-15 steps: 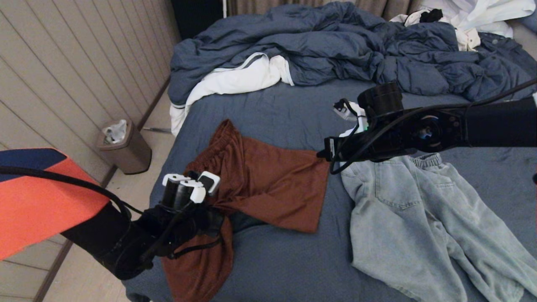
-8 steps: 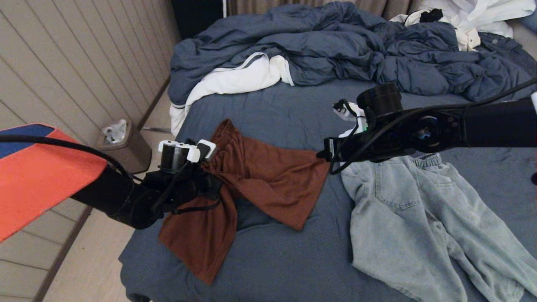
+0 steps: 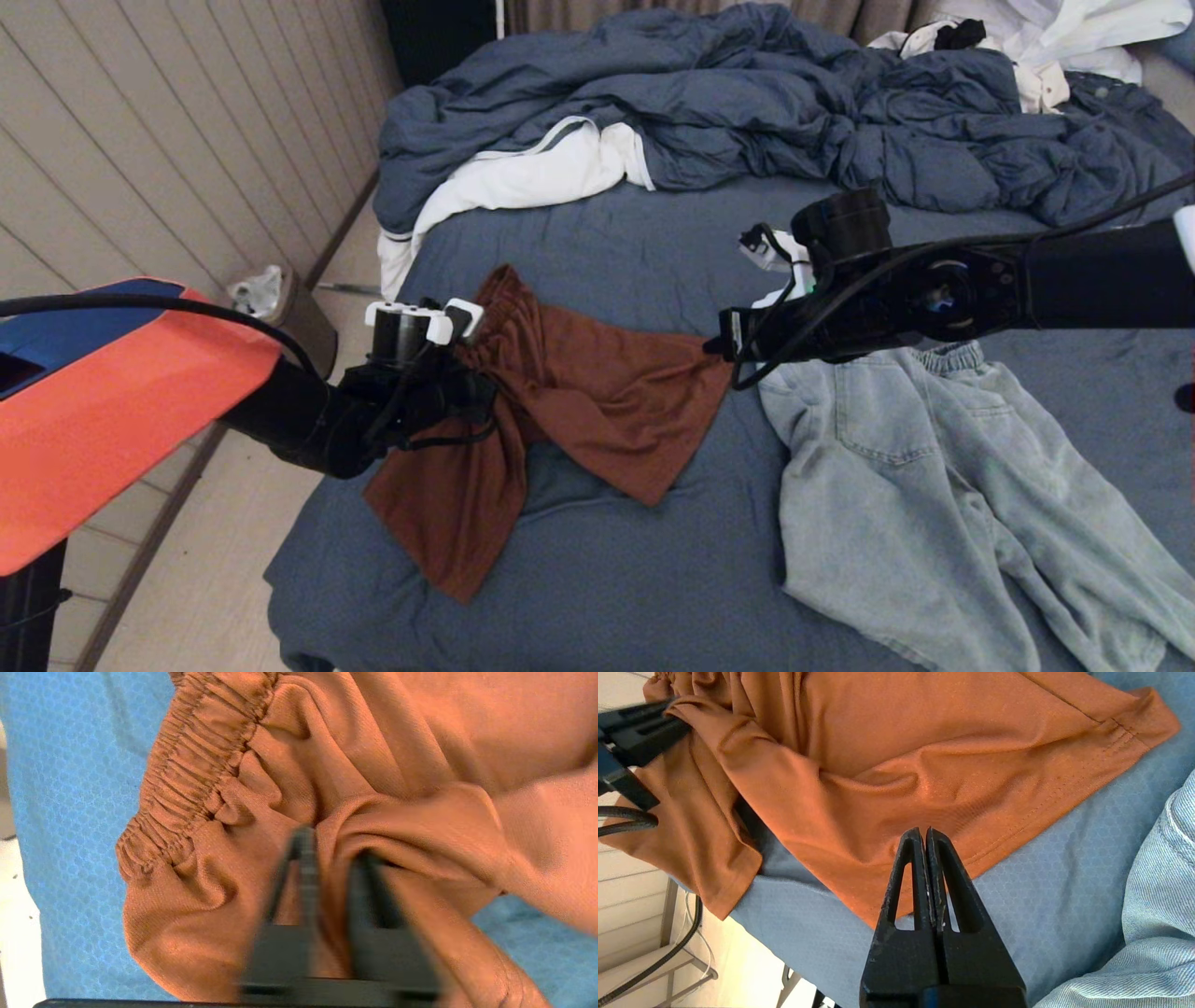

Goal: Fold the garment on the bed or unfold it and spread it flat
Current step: Unford the brown shorts

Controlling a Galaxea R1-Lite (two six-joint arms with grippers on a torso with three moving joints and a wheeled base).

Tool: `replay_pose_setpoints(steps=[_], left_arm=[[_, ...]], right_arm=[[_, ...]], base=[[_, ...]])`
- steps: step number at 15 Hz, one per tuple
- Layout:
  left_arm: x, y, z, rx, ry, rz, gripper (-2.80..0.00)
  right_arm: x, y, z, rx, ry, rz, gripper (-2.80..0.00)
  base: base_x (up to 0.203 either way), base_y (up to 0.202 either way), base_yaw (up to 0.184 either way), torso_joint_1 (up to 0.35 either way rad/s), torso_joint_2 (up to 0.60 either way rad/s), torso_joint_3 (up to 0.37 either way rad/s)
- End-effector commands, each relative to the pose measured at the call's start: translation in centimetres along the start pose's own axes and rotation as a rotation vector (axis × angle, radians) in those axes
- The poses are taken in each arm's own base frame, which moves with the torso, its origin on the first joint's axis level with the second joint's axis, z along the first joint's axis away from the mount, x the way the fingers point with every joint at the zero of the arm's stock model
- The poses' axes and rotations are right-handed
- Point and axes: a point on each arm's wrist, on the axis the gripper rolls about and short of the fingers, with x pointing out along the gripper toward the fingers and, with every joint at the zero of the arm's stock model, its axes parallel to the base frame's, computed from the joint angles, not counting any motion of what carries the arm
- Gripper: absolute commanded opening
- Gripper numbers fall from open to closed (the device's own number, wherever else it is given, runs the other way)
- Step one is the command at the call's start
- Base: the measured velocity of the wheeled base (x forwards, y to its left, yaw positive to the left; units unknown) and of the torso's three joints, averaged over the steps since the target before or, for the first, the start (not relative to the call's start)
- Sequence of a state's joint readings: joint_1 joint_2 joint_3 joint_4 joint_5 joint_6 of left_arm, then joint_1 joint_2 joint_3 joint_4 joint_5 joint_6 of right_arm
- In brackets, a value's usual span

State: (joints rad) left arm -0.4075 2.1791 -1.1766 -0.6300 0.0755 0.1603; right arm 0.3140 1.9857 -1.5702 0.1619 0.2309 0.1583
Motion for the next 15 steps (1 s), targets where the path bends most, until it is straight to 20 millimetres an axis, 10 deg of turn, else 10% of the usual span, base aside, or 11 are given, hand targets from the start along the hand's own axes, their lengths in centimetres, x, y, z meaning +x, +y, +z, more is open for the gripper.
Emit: replay_pose_setpoints(steps=[1, 15], left_arm=[[-0.5, 0.1, 0.4, -0.019, -0.006, 0.006, 0.0], [-12.7, -1.7, 0.1, -0.033, 0.011, -0.097, 0.0]], right_arm=[[0.0, 0.0, 0.0, 0.001, 0.001, 0.002, -2.8], [-0.1, 0.4, -0.2, -0.001, 0.01, 0.013, -2.8]], base=[[0.0, 0.0, 0.0, 0.0, 0.0, 0.0], [0.0, 0.0, 0.0, 0.0, 0.0, 0.0]])
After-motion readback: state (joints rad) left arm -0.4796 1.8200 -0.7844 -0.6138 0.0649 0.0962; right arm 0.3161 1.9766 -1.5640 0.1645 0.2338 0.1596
